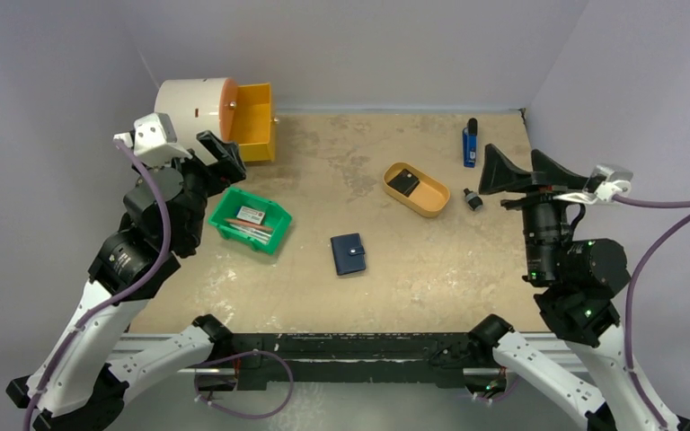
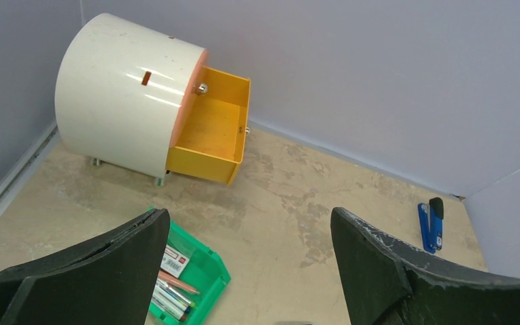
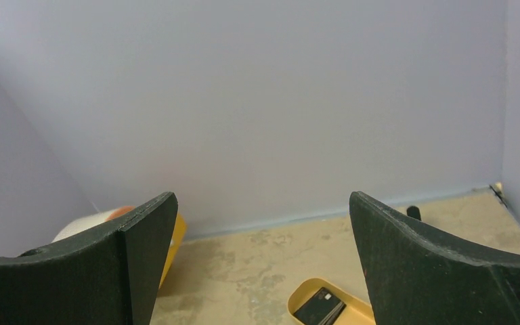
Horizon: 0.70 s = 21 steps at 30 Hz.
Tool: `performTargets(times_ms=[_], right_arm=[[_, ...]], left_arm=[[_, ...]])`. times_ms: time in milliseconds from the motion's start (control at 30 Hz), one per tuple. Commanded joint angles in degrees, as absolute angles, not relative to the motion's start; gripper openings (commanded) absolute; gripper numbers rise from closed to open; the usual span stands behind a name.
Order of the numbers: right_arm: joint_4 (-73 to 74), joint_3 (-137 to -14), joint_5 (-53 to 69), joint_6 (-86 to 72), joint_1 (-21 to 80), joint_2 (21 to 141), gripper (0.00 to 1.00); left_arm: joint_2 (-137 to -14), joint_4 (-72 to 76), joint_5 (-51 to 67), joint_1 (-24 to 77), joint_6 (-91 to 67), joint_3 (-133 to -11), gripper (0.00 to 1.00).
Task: Put the credit cards into the card holder
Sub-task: Reset both arms
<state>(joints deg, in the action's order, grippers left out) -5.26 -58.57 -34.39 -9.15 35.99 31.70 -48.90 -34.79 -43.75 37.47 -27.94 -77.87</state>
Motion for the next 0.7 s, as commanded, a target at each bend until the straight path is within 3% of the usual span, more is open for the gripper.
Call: performTargets(times_ms=[0, 100, 367, 667], right_arm=[[-11.27, -56.53, -23.81, -1.67, 35.95, 31.94, 0.99], [-15.78, -52.58, -25.39, -4.38, 35.95, 30.74, 0.99], [-0.53, -60.91, -23.30, -14.50, 35.95, 35.31, 0.99], [-2.56, -57.88, -26.12, -11.95, 35.95, 33.50, 0.99]], left_arm=[[-49.05, -31.87, -41.90, 37.18, -29.13, -77.01, 0.89], [-49.55, -32.04, -41.35, 37.25, -29.72, -76.13, 0.89], [-48.69, -29.05, -39.77, 37.24, -30.15, -74.24, 0.89], [-47.92, -29.21, -38.21, 37.22, -31.02, -73.58, 0.89]])
